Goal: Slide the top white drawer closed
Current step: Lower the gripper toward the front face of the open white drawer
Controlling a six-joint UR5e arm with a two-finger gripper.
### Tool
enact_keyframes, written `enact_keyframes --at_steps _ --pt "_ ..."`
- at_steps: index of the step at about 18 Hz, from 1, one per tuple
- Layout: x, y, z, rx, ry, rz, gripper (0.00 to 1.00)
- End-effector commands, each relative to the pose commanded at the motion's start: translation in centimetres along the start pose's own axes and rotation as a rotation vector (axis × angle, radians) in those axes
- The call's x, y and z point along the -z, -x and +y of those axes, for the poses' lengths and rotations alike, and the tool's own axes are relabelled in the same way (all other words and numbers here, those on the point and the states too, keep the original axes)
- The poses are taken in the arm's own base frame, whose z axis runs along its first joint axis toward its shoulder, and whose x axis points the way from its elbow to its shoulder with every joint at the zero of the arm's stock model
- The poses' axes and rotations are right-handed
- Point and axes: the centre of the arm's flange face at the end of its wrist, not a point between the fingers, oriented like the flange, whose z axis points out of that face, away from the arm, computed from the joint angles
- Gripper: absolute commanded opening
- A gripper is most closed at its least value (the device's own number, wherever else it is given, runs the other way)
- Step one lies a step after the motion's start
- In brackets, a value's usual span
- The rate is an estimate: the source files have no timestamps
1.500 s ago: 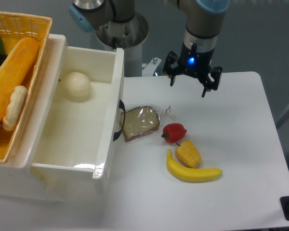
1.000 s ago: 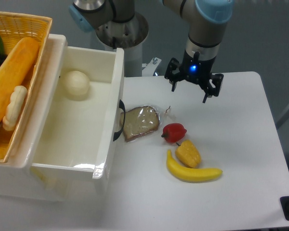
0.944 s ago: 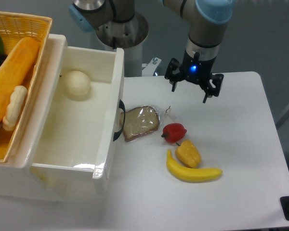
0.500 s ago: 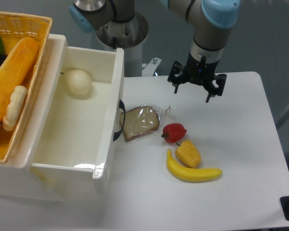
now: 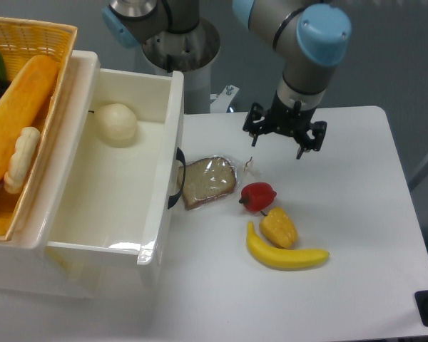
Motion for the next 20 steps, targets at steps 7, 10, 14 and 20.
enact_keyframes --at_steps 7,10,14,20 --pt "-3.8 -0.7 -2.2 0.077 0.032 0.065 1.00" --pt "-4.9 -1.3 -3.1 0.081 0.021 0.105 1.00" --pt "-5.7 -1.3 -3.4 0.089 0.007 0.140 1.00" --pt "-6.8 -1.9 -4.4 0.083 0.017 0.159 1.00"
